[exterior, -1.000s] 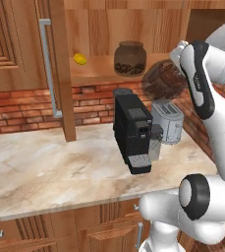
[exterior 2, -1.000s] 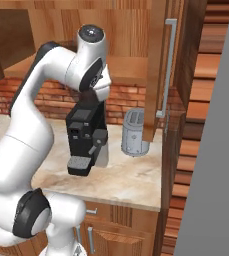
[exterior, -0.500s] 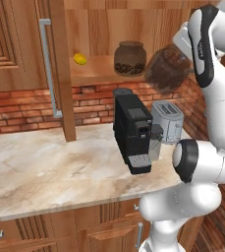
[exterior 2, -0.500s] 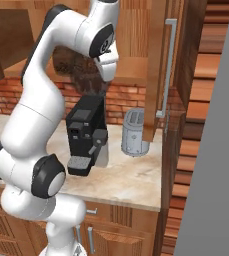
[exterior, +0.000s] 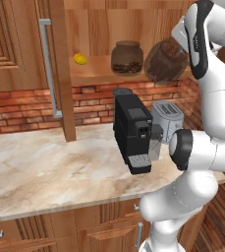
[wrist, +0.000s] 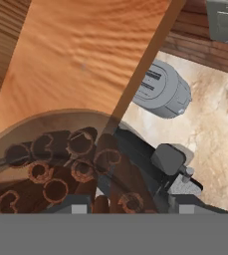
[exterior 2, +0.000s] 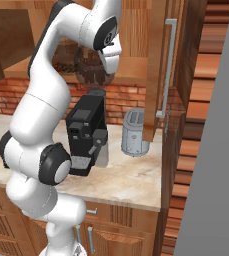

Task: Pick the jar and jar from the dining table and place them in the open cabinet. Close the cabinet after placing the objects.

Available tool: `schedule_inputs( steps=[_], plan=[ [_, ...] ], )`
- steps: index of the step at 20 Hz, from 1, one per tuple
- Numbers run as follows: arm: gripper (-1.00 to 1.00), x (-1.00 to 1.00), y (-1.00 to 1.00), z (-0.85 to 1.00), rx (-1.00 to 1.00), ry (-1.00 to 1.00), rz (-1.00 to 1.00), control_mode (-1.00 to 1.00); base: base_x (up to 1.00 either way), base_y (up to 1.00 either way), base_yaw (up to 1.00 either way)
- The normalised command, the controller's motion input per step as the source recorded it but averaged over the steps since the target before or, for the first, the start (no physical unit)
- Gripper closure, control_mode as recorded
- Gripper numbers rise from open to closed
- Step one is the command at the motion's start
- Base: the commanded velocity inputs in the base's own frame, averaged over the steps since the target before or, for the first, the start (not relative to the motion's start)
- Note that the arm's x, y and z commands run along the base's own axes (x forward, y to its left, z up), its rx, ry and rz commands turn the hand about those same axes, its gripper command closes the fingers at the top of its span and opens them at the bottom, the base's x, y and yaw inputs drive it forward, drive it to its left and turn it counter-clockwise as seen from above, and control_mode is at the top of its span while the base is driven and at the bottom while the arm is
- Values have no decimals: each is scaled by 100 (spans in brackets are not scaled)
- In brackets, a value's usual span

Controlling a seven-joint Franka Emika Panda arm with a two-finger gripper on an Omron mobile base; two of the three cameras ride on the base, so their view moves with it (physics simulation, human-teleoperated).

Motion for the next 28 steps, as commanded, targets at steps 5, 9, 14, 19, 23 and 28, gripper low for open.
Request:
schedule_inputs(
  steps=[5,9,14,19,23,28],
  plan=[
    [100,27,-2,0,0,-8,0,-100,0,0,0],
    [100,38,0,0,0,-1,-1,-100,0,0,0],
    [100,34,0,-3,0,-2,-1,-100,0,0,0],
    [100,16,-7,-16,0,-13,0,-100,0,0,0],
    [100,24,-5,-26,0,-15,0,-100,0,0,0],
    [100,32,0,-36,0,-10,0,-100,0,0,0]
  ],
)
